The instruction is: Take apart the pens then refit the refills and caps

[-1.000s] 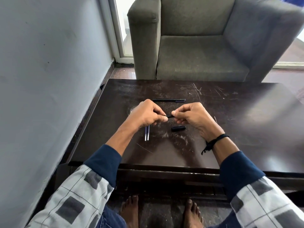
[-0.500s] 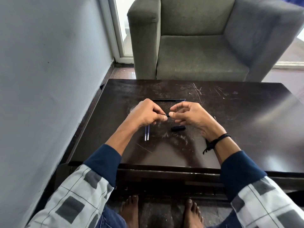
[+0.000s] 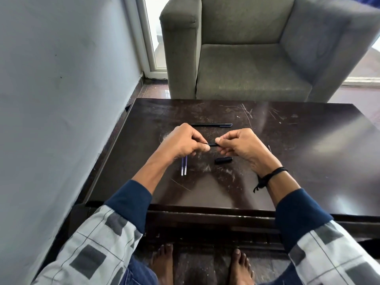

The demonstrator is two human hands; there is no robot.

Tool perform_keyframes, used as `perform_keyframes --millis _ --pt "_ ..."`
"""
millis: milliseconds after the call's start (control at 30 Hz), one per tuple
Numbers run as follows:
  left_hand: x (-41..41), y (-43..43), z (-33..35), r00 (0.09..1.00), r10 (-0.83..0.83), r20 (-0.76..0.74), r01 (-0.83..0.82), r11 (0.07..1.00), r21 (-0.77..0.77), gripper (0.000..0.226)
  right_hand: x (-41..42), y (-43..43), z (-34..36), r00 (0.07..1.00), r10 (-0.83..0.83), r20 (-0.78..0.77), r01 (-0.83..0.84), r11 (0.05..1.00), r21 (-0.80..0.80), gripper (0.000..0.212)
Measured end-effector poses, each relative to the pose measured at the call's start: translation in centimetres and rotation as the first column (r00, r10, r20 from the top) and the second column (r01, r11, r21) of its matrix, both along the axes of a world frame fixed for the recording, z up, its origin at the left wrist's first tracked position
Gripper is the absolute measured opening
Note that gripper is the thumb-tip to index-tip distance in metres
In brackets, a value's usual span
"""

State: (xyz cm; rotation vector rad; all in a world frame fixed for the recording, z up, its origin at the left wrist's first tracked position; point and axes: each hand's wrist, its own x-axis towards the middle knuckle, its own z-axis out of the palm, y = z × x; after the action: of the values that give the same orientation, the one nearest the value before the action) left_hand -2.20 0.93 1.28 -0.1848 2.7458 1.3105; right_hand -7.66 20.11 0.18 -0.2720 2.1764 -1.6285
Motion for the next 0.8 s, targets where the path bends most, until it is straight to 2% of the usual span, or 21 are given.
perform_keyframes --millis 100,267,400,533,700,800 --pt "-0.05 -0.11 -0.06 1.0 0.001 0.0 -0.001 1.0 -0.003 0.011 -0.04 0.09 0.01 0.999 0.029 -0.028 -0.029 1.0 0.001 0.009" --pt "-0.03 0.02 0.01 1.0 -0.002 -0.004 0.002 1.0 0.0 0.007 -0.07 0.17 0.0 1.0 0.002 -0.016 -0.002 1.0 0.01 0.02" --pt "0.01 0.17 -0.03 1.0 -0.008 -0.005 0.008 1.0 -0.016 0.008 -0.15 0.14 -0.13 0.999 0.036 -0.011 -0.035 0.999 0.02 0.01" --pt "-0.04 0.08 -0.05 1.0 -0.008 -0.005 0.008 1.0 0.005 0.009 -0.28 0.32 0.05 0.998 0.06 -0.011 -0.06 0.998 0.011 0.021" --pt "-0.06 0.23 -0.12 1.0 -0.011 0.0 0.011 1.0 0.002 0.009 -0.16 0.13 -0.13 0.999 0.042 0.008 -0.042 0.999 0.019 0.013" --pt "-0.08 0.2 -0.13 1.0 -0.005 0.004 0.005 1.0 0.015 0.005 -0.36 0.31 0.03 0.998 0.066 0.001 -0.066 0.997 0.027 0.019"
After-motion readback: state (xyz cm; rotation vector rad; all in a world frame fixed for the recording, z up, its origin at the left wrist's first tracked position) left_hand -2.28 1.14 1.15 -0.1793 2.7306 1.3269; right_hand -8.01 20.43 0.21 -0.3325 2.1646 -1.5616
